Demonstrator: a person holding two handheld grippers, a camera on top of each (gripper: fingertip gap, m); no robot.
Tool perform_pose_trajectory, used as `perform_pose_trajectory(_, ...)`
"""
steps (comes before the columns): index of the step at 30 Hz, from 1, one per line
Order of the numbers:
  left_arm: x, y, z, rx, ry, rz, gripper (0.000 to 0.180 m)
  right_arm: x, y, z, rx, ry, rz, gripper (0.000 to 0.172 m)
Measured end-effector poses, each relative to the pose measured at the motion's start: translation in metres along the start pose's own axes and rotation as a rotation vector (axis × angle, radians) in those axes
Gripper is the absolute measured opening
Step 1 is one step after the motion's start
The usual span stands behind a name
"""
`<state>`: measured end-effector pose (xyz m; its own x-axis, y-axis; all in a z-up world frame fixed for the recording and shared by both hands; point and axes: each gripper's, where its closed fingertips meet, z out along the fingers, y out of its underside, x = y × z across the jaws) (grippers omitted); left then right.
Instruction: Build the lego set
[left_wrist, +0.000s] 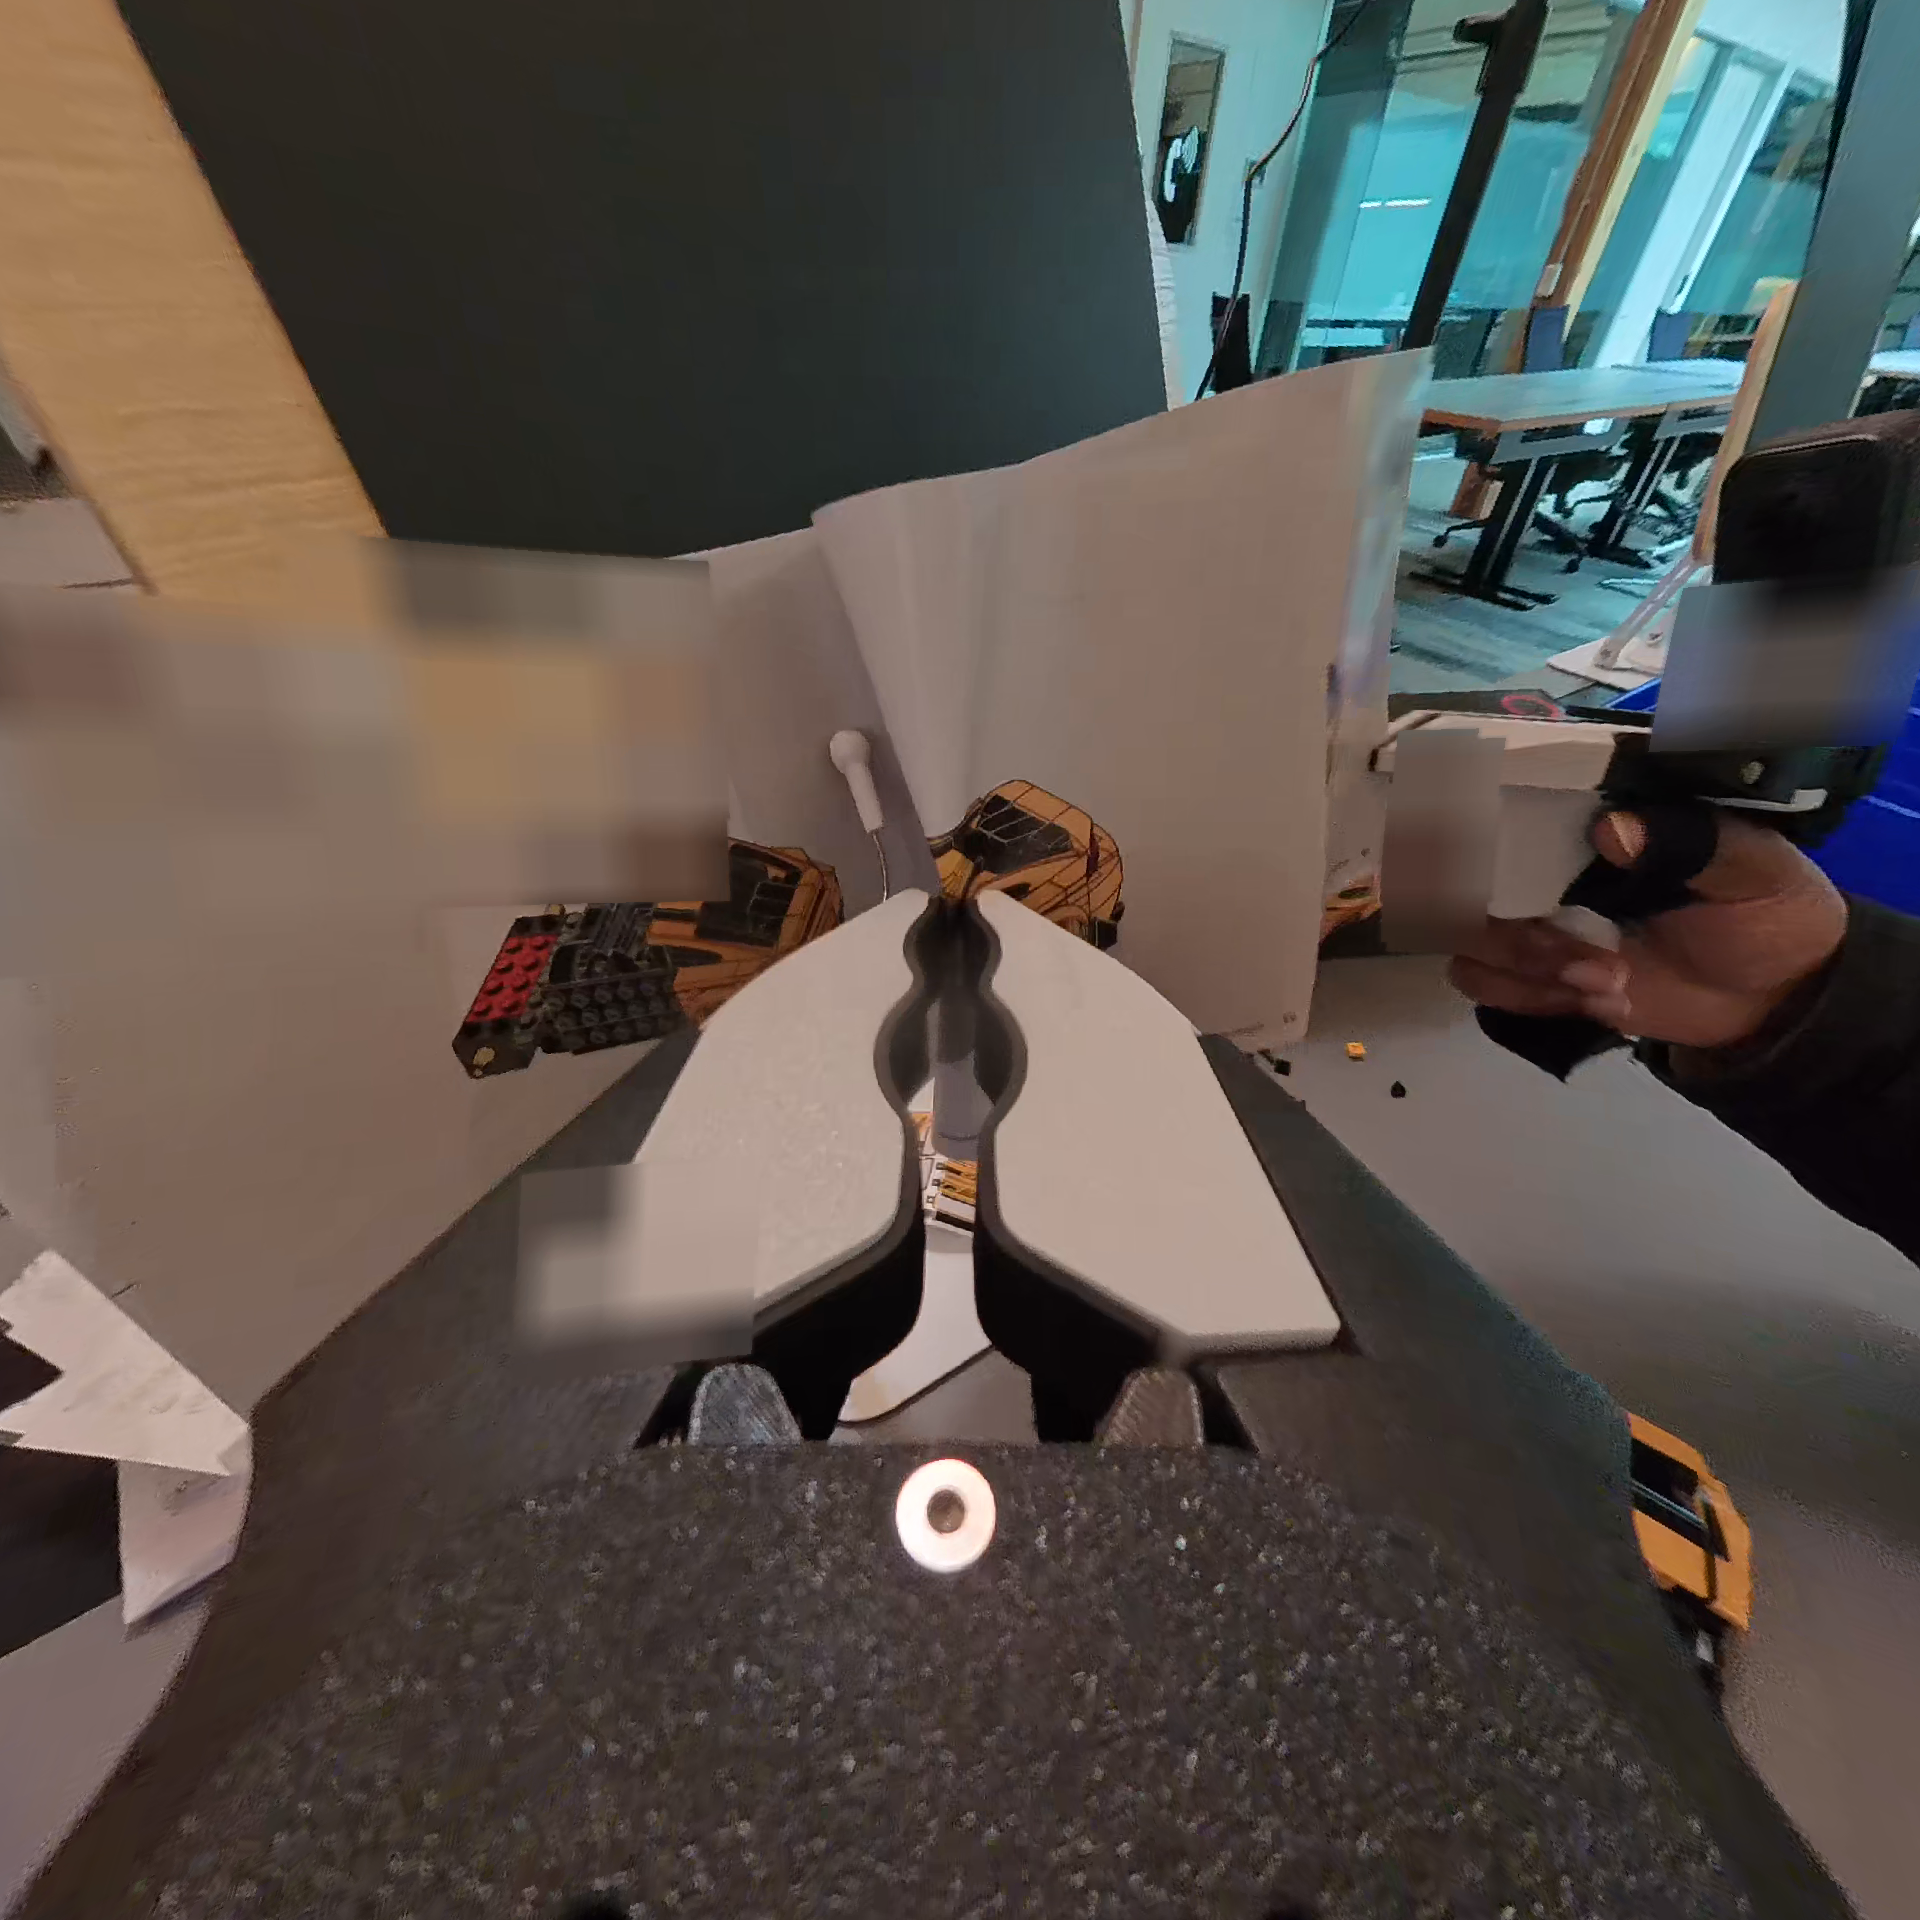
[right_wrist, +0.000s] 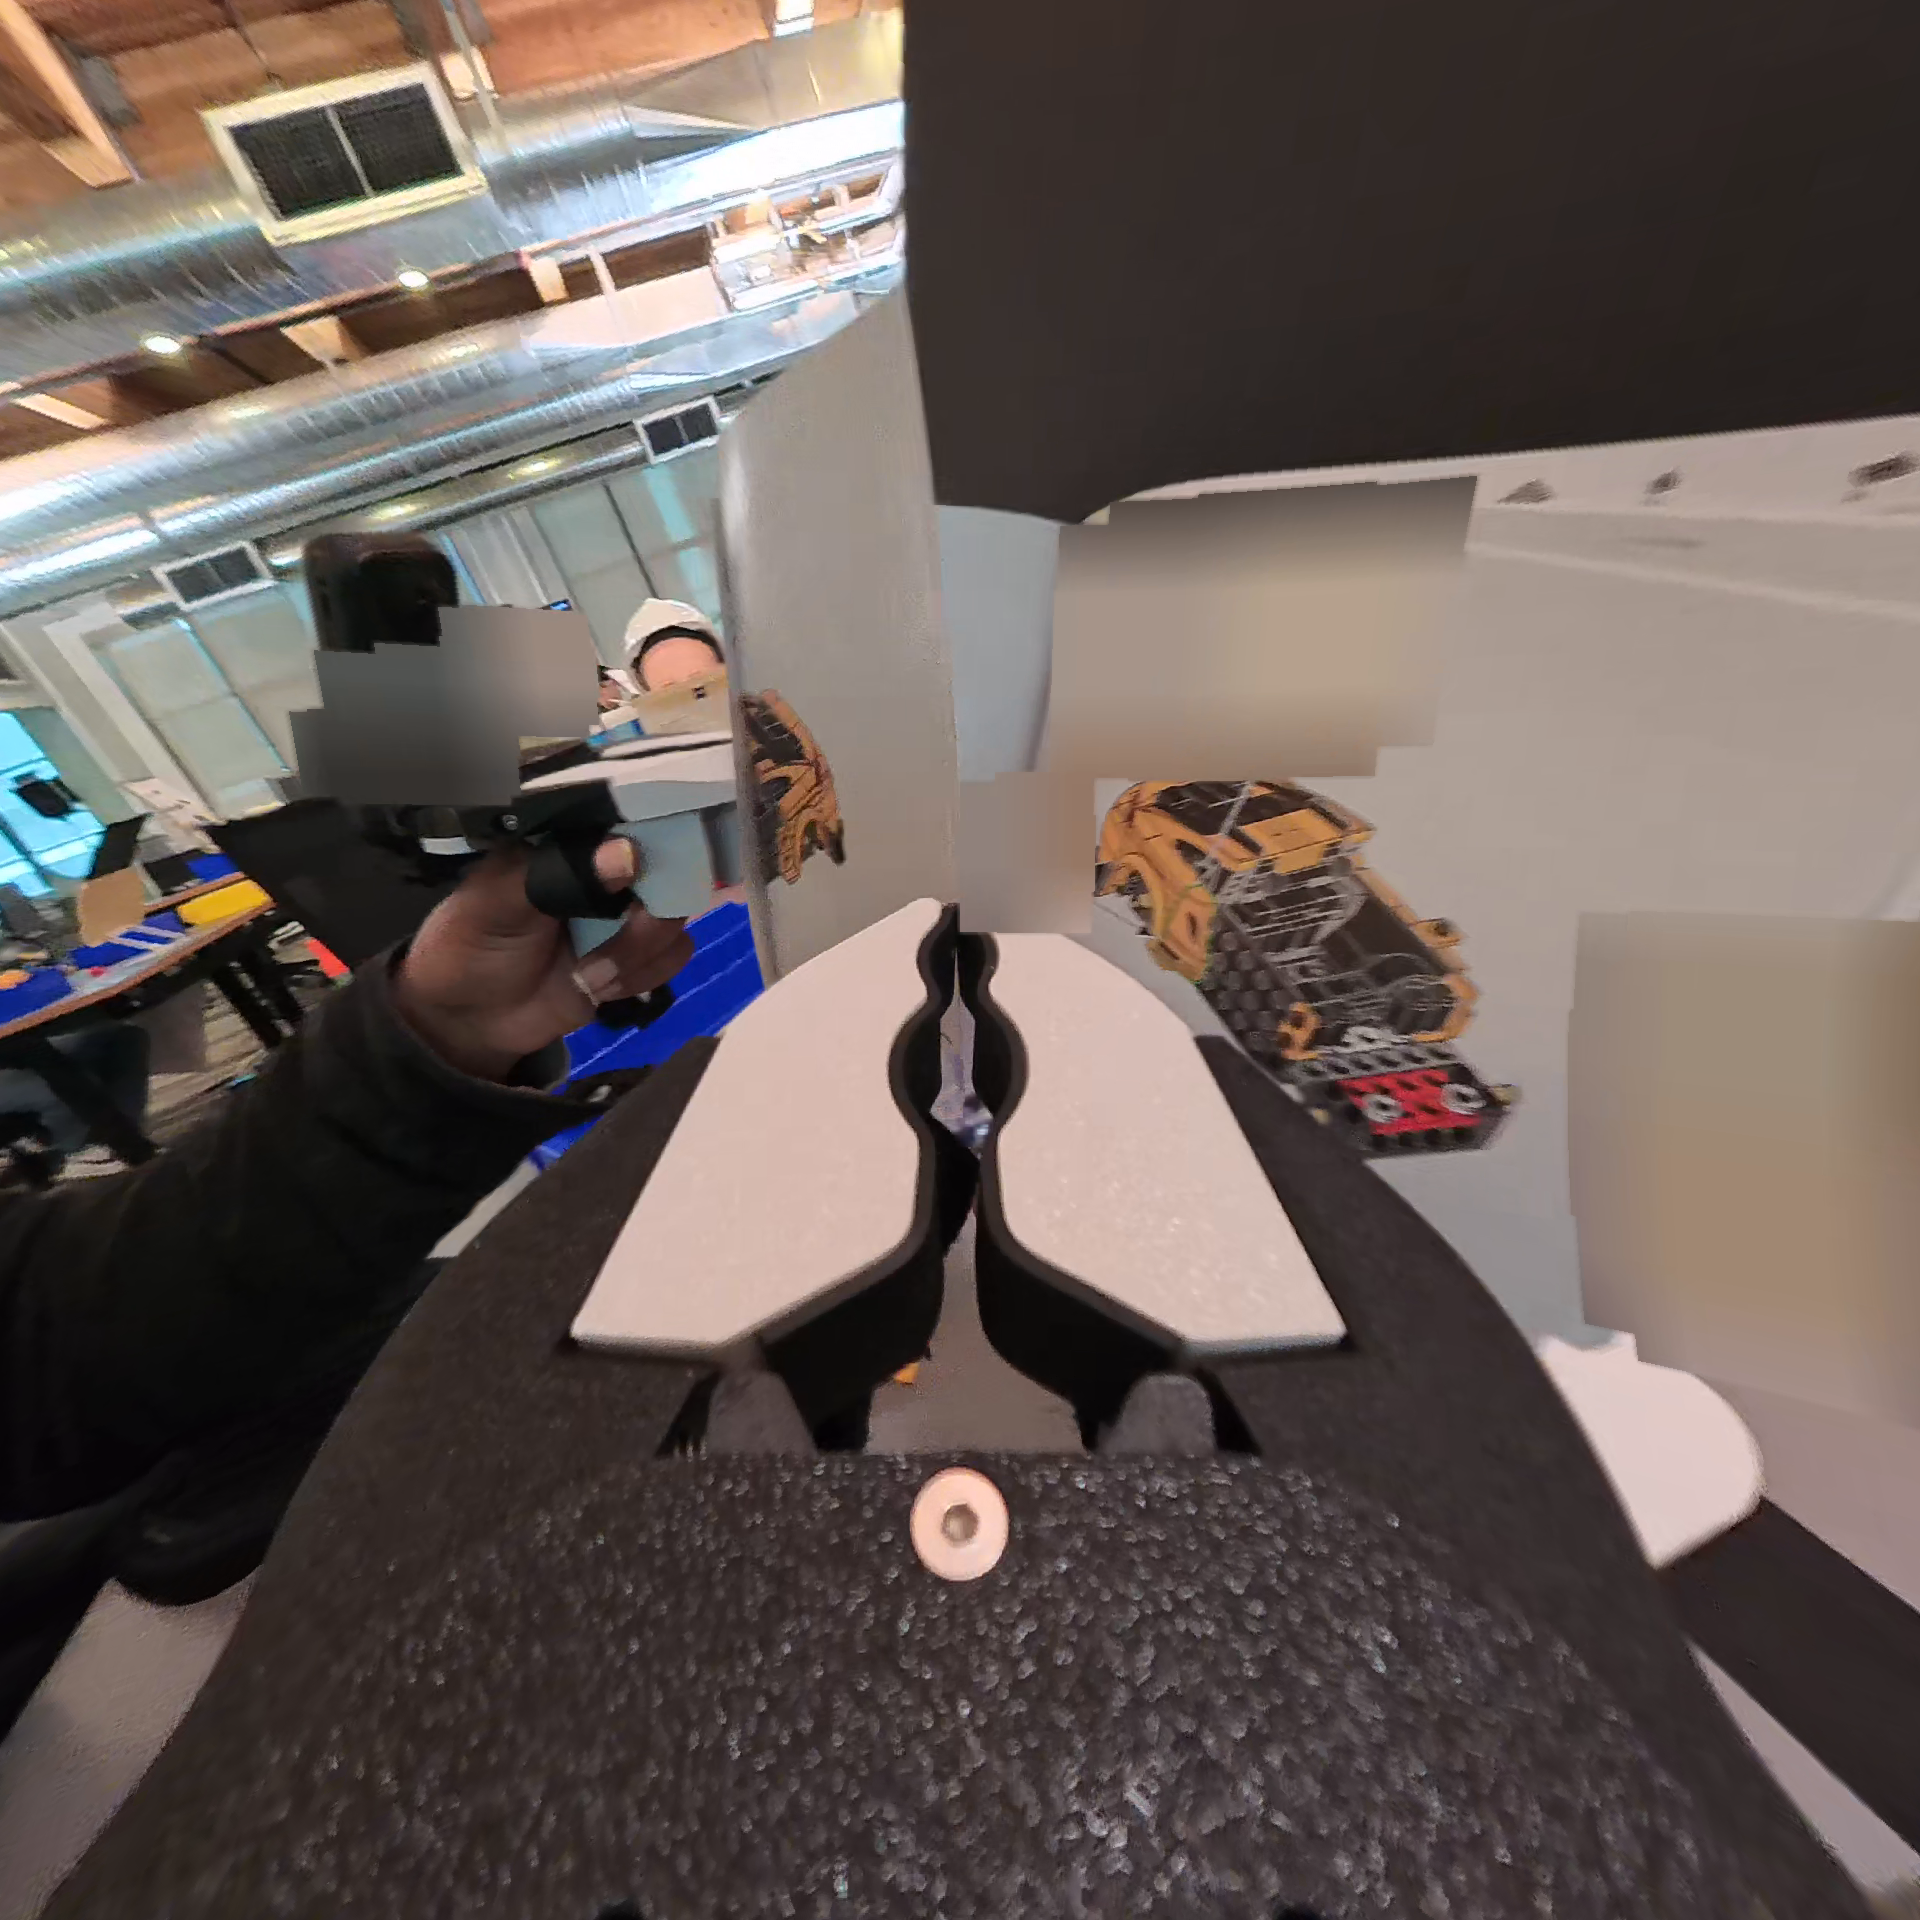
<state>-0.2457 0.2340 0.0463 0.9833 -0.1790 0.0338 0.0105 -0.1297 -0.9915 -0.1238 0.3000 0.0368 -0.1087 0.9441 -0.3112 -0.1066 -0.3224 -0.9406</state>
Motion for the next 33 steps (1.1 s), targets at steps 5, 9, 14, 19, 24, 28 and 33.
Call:
perform_pose_trajectory(5,-0.005,0.002,-0.003,0.006,0.037,-0.080,0.003,0.062,-0.009,-0.027,-0.055,0.315,-0.032,0.011)
perform_pose_trajectory(9,-0.010,0.005,-0.005,0.005,0.039,-0.102,0.000,0.103,-0.040,-0.087,-0.050,0.834,-0.348,0.019)
perform_pose_trajectory(14,-0.015,0.009,-0.005,0.002,0.049,-0.136,0.000,-0.001,-0.033,-0.031,-0.086,0.493,-0.643,0.001)
perform_pose_trajectory(19,-0.012,0.012,-0.010,0.006,0.073,-0.181,0.003,-0.006,0.034,0.040,-0.355,0.372,-0.746,0.006)
perform_pose_trajectory(24,-0.008,0.005,-0.047,0.040,0.032,-0.153,0.009,-0.004,0.046,0.097,-0.418,0.428,-0.876,0.003)
perform_pose_trajectory(28,0.037,-0.031,-0.091,0.216,0.088,-0.090,0.000,0.006,0.053,0.129,-0.484,0.490,-0.859,0.004)
perform_pose_trajectory(33,0.063,-0.014,-0.068,0.062,0.112,0.053,0.006,-0.003,0.056,0.139,-0.442,0.399,-0.740,0.016)
